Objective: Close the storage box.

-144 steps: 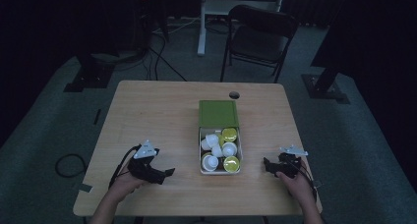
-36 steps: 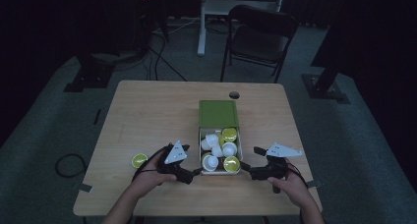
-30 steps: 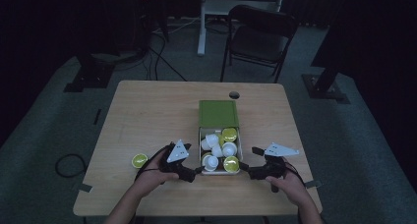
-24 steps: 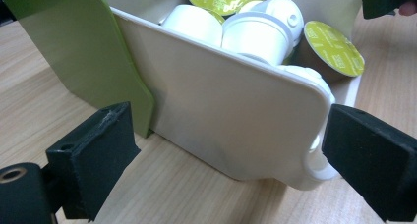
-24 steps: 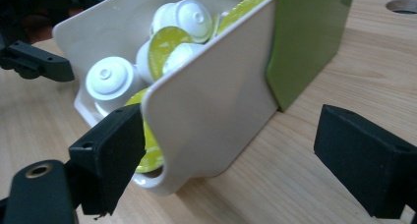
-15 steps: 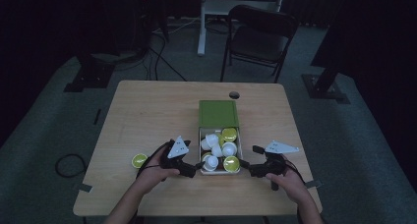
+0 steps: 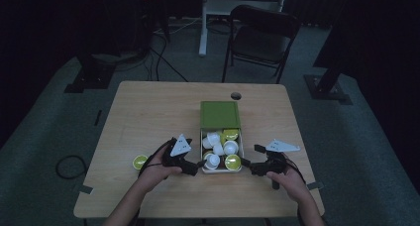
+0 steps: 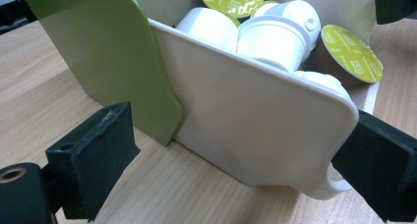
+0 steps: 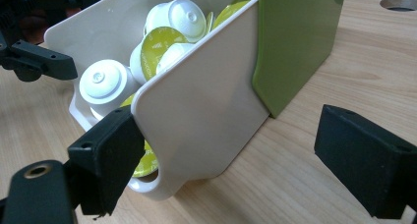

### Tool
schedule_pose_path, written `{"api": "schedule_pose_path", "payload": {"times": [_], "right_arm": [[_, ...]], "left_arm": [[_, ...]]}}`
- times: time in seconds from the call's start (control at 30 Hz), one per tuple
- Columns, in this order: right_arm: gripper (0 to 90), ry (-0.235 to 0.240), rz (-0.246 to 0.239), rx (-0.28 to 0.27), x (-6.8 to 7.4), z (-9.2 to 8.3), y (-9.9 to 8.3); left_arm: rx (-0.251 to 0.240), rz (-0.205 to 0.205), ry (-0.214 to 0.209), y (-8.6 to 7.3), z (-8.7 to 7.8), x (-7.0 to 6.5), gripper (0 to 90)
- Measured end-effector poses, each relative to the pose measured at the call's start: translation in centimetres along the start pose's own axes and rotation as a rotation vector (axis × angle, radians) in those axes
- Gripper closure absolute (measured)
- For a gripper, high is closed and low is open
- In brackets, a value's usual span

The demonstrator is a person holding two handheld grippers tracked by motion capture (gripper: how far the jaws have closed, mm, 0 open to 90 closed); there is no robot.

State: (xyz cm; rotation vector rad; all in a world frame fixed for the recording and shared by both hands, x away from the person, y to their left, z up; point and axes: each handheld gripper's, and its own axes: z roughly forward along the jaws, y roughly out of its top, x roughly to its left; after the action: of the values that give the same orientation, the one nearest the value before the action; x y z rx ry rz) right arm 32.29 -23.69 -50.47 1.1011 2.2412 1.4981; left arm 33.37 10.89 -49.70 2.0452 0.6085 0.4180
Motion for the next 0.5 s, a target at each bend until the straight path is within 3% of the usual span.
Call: {"api": "schedule_pose_path", "payload": {"times": [0.17,0.5], "right_arm": [[11.2,-0.008,0.003,0.000,-0.16,0.17,0.15],[11.3,-0.015,0.011,-0.006,-0.47,0.46,0.21]], "left_arm": [[-0.001,-0.006,-0.014,0.03,0.13,0.23,6.1],[0.005,0.001,0.002,0.33,0.44,0.62,6.1]]}}
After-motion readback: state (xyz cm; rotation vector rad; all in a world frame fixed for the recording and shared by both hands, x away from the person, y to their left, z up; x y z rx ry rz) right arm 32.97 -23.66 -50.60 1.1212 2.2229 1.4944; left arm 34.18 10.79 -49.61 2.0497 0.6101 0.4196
